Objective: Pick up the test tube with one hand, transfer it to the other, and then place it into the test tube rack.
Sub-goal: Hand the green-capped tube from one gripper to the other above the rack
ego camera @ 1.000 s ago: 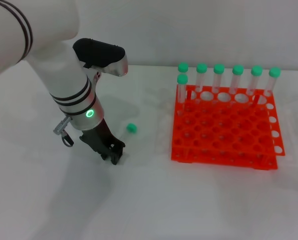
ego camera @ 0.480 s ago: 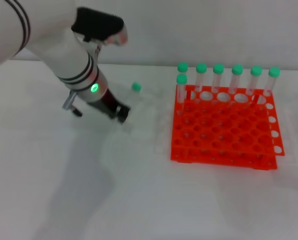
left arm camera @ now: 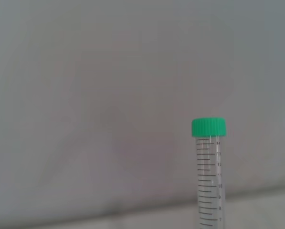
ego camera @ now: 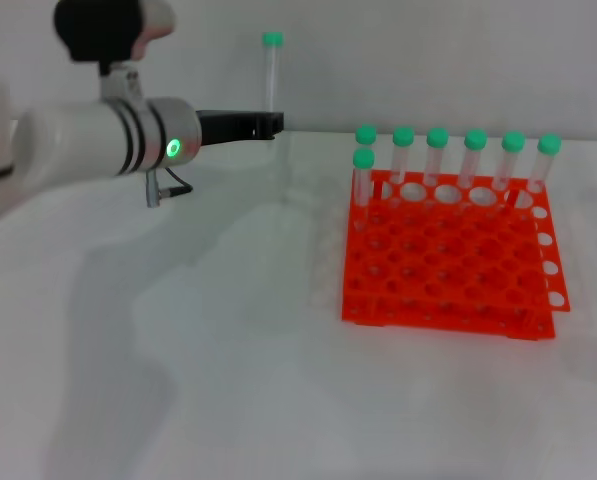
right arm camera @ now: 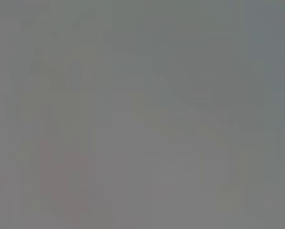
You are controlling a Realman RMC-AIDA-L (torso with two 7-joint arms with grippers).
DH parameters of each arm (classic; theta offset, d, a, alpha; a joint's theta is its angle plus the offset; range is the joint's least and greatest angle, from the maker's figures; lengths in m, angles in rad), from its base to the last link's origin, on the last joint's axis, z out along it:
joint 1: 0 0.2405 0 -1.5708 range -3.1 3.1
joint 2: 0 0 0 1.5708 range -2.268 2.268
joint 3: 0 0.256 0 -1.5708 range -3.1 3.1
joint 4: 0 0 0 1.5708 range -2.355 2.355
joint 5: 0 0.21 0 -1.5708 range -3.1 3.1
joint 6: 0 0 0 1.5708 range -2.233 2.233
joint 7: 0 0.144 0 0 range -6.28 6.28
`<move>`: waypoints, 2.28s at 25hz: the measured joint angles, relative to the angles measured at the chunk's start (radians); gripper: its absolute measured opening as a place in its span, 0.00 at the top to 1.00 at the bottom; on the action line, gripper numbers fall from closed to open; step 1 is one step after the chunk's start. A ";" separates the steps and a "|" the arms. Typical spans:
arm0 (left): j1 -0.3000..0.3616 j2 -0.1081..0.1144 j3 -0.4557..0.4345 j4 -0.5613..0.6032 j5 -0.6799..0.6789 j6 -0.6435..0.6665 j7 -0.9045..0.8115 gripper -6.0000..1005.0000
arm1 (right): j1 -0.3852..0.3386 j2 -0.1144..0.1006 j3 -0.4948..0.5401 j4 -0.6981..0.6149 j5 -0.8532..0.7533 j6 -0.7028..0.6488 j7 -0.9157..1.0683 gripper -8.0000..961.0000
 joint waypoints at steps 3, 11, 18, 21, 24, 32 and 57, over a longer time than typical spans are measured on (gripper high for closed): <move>0.113 0.000 -0.001 0.059 -0.321 0.157 0.292 0.80 | -0.007 0.000 0.010 0.000 0.003 0.000 0.029 0.12; 0.406 -0.007 -0.003 0.300 -0.590 0.639 0.939 0.80 | -0.010 -0.003 -0.002 -0.001 0.002 0.001 0.093 0.12; 0.465 -0.014 -0.001 0.445 -0.388 0.700 1.186 0.80 | -0.097 -0.030 -0.222 -0.235 -0.137 0.002 0.563 0.12; 0.448 -0.017 -0.002 0.480 -0.343 0.650 1.194 0.80 | -0.133 -0.077 -0.307 -0.365 -0.277 0.048 0.801 0.12; 0.417 -0.018 -0.002 0.519 -0.312 0.570 1.197 0.80 | -0.133 -0.141 -0.336 -0.415 -0.427 0.194 0.959 0.12; 0.376 -0.020 -0.005 0.569 -0.278 0.459 1.219 0.80 | -0.059 -0.166 -0.339 -0.482 -0.717 0.485 1.050 0.12; 0.374 -0.022 -0.005 0.572 -0.279 0.431 1.226 0.80 | 0.032 -0.030 -0.343 -0.514 -0.795 0.470 1.028 0.22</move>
